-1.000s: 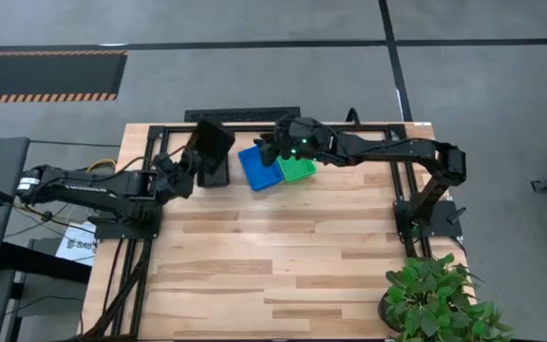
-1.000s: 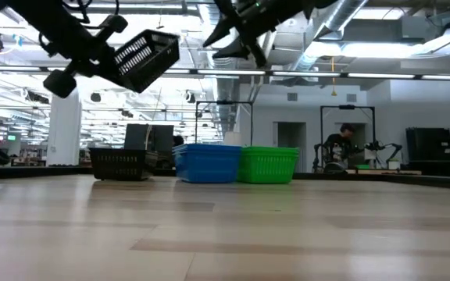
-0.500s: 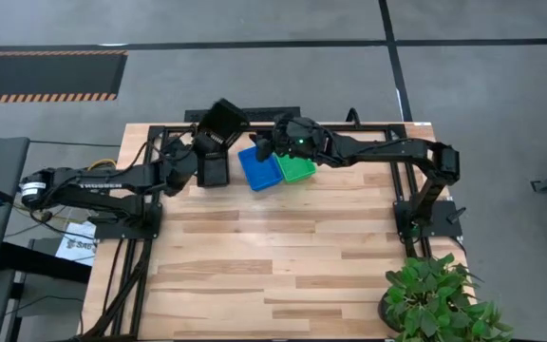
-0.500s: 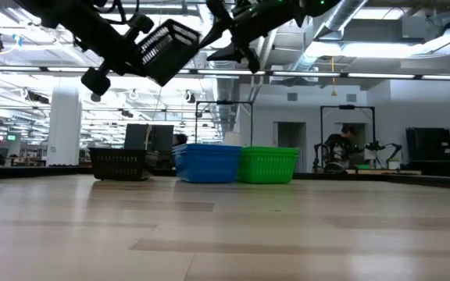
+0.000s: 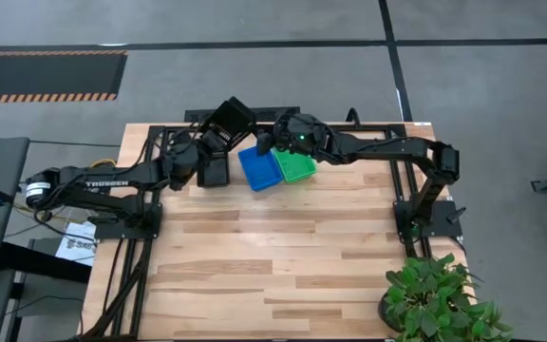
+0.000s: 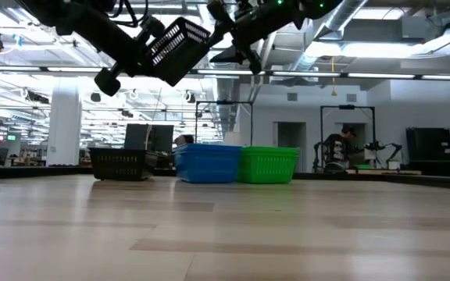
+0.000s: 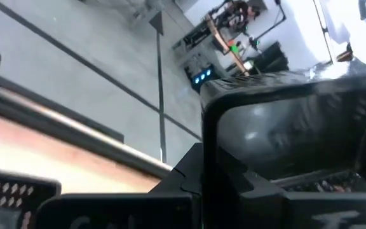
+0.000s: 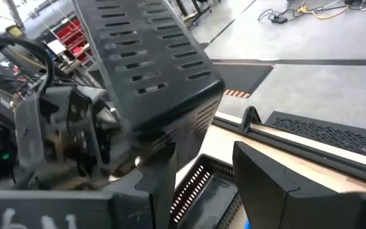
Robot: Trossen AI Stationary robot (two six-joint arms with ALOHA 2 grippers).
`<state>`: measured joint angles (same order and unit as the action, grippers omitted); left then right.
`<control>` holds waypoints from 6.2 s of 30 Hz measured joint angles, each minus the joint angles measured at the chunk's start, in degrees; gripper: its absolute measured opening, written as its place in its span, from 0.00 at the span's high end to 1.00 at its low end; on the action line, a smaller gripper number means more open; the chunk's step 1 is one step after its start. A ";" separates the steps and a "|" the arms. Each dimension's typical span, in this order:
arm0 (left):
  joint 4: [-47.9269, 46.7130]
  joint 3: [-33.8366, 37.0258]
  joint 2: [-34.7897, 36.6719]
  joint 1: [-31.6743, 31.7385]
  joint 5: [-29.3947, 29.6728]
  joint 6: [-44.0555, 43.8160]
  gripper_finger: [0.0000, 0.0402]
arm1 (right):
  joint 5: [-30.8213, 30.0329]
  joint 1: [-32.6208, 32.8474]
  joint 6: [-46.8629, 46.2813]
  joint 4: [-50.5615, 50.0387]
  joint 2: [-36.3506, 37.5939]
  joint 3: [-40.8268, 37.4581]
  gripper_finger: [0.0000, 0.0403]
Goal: Stack baskets by color
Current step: Stack the bottom black bin on top of the top black bins
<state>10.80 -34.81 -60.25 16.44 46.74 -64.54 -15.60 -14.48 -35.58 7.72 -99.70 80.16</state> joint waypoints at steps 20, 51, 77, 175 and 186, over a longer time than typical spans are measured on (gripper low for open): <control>2.93 -0.02 0.11 3.43 -6.36 2.91 1.00 | 0.01 -2.37 0.01 2.54 0.00 0.00 0.56; 3.86 -0.02 0.14 3.78 -2.05 6.41 1.00 | 0.17 1.00 11.68 -1.49 0.09 0.00 0.56; 5.82 -0.02 0.14 1.53 -8.37 6.96 1.00 | -6.84 -1.71 4.99 6.04 0.09 0.02 0.67; -29.50 -7.78 42.63 2.34 -27.91 27.96 0.34 | 24.53 -6.10 -7.44 -38.75 -40.28 53.16 0.88; -29.48 -7.78 42.63 2.34 -27.91 27.94 0.34 | 24.55 -5.87 -5.44 -38.69 -40.28 53.16 0.70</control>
<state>-18.68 -42.59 -17.63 18.79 18.83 -36.60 8.95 -20.35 -41.02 -30.97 -139.98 133.32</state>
